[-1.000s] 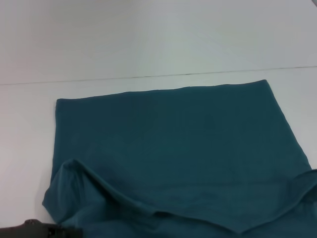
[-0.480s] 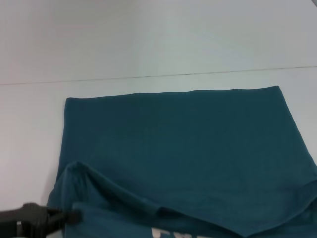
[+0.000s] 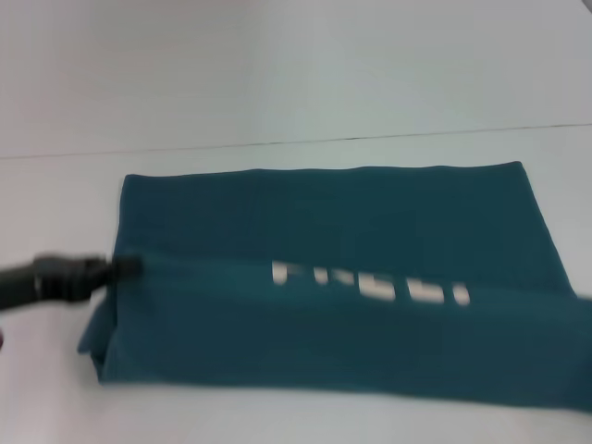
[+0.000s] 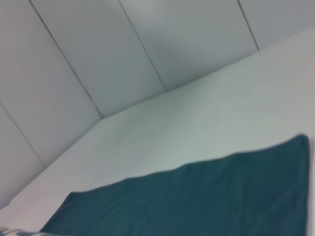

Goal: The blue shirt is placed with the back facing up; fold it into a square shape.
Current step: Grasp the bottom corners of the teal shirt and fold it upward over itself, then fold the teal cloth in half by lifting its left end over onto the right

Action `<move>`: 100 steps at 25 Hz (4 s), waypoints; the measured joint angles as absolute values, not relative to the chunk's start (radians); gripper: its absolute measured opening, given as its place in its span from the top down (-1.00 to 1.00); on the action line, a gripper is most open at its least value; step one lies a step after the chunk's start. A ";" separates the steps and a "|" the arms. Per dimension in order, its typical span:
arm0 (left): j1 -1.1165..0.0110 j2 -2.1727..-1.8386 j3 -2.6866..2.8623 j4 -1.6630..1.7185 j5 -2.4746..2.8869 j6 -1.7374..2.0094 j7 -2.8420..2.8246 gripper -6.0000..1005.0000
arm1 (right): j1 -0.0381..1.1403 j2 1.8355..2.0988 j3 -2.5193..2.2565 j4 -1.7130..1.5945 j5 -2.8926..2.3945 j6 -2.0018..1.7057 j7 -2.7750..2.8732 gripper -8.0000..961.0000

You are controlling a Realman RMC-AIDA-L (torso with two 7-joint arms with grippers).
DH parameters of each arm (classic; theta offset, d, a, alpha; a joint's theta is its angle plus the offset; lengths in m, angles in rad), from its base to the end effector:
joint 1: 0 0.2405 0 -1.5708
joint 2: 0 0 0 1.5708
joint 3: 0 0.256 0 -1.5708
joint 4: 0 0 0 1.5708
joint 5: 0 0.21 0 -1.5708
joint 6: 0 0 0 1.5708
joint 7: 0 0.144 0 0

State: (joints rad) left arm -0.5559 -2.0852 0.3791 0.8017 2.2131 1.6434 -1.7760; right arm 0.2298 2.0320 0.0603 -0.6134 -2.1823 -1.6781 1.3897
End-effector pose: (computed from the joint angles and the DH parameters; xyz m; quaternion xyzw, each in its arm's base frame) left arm -0.2796 0.3359 0.0464 -0.8700 -0.3924 -0.2560 0.1533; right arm 0.3996 0.2109 0.0811 -0.7578 0.4400 0.3293 0.3518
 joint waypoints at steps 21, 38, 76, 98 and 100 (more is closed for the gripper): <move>-0.836 -2.100 0.395 0.473 1.977 0.786 -1.465 0.89 | 0.661 2.047 0.036 -0.396 -2.030 -0.969 1.161 0.95; -0.869 -2.126 0.396 0.413 1.811 0.649 -1.235 0.87 | 0.682 2.052 0.009 -0.347 -1.891 -0.859 1.047 0.94; -0.670 -2.151 0.699 0.572 1.706 0.607 -1.452 -0.49 | 0.561 2.037 -0.215 -0.378 -1.775 -0.956 1.261 -0.49; -0.512 -2.155 0.761 0.708 2.000 0.837 -1.733 -0.59 | 0.404 1.891 -0.475 -0.568 -1.853 -1.381 1.881 -0.54; -0.512 -2.155 0.761 0.705 2.008 0.823 -1.734 -0.59 | 0.408 1.896 -0.479 -0.576 -1.853 -1.379 1.892 -0.54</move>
State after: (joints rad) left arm -0.5121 -2.1551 0.7609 0.7046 2.0083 0.8232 -1.7344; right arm 0.4080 1.8956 -0.4790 -0.5765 -1.8532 -1.3795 1.8917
